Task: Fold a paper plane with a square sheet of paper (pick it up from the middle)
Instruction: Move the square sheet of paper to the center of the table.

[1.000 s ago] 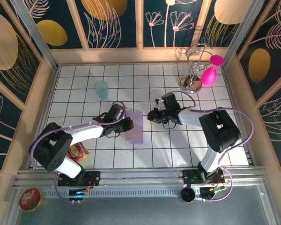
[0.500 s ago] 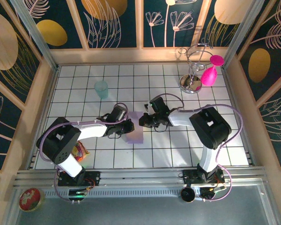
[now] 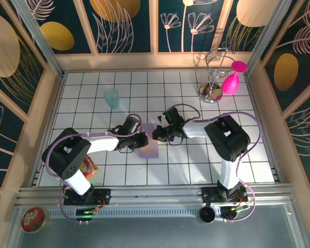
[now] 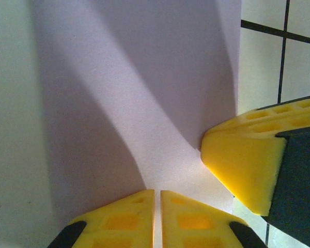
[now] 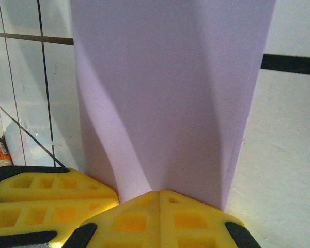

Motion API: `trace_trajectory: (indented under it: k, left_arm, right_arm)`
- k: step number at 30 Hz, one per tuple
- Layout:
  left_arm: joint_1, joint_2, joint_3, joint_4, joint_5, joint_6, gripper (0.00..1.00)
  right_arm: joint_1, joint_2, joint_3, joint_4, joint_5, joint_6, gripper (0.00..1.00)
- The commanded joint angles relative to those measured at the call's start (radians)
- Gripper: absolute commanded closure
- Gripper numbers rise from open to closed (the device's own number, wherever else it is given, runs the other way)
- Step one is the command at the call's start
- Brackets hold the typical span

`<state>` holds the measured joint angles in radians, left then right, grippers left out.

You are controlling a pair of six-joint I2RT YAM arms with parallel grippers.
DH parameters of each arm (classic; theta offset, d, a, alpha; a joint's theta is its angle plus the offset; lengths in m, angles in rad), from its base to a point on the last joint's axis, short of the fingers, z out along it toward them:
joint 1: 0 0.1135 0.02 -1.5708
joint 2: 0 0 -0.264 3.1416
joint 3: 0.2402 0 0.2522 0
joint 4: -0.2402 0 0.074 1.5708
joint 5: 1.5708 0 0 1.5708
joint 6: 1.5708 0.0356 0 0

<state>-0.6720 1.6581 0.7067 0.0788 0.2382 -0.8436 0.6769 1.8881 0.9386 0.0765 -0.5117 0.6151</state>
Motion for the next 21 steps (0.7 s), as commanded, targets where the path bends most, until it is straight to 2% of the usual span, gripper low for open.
trace_trajectory:
  k: [1, 5, 9, 13, 17, 21]
  left_arm:
    - [0.007, 0.001, 0.027, -0.001, 0.015, -0.002, 0.88]
    - [0.006, -0.048, 0.043, 0.005, 0.015, -0.003, 0.87]
    - [0.006, -0.059, 0.070, 0.010, 0.036, 0.008, 0.84]
    - [0.007, -0.023, 0.101, 0.005, 0.056, 0.028, 0.84]
    - [0.008, 0.024, 0.125, 0.009, 0.098, 0.034, 0.85]
    - [0.009, 0.050, 0.126, 0.001, 0.087, 0.034, 0.87]
  right_arm:
    - [0.009, 0.053, 0.008, -0.097, 0.083, -0.019, 0.95]
    - [-0.017, 0.081, -0.006, -0.148, 0.145, -0.074, 0.96]
    - [-0.084, 0.086, 0.004, -0.176, 0.169, -0.149, 0.97]
    - [-0.125, 0.086, 0.043, -0.189, 0.125, -0.214, 0.96]
    - [-0.125, 0.111, 0.061, -0.195, 0.107, -0.222, 0.96]
    - [-0.124, 0.130, 0.053, -0.184, 0.105, -0.210, 0.96]
